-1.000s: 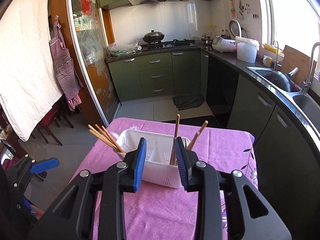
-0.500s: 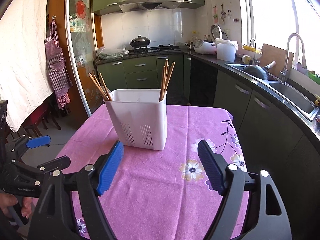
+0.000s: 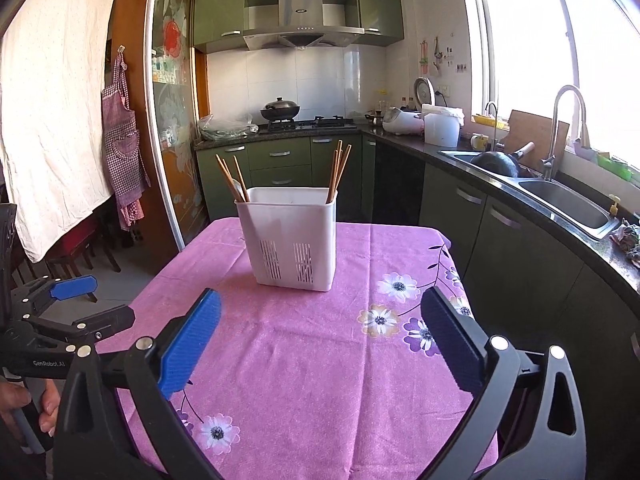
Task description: Organize utensils
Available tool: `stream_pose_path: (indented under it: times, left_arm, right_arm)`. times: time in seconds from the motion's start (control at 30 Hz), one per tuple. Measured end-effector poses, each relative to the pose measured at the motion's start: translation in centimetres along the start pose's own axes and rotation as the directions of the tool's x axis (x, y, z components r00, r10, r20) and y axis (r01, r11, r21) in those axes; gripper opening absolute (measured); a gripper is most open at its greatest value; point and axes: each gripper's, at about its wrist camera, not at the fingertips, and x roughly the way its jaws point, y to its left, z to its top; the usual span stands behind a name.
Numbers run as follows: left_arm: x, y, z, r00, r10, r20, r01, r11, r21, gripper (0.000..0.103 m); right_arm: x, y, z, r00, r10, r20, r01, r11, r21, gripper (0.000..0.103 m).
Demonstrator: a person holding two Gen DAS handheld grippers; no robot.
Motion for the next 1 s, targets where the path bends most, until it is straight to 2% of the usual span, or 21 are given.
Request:
stream_pose_path:
  times: [0.3,0.8,1.0]
  left_arm:
    - [-0.8,0.0,-0.9,0.999,0.037,-0.007,-0.037,0.999,-0.014,0.097]
    - [-0.5,0.2,-1.1,0.999,0.027,-0.033,-0.027,1.000,-0.016,0.097]
    - [-0.6,-0.2,-1.1,0.997,0.079,-0.011,-0.079,0.997,0.011,0.097]
  right_arm:
    - [-1.6,0.0,-0.6,1.000,0.008,0.007,-0.008,1.000,0.003,0.098]
    - [-1.5,0.6,-0.7,1.000,0.025,0.005,-0.025,1.000,-0.012,0.098]
    - [-1.1,1.0,-0.7,0.999,0.033,-0.001,-0.033,0.999,-0.019,0.098]
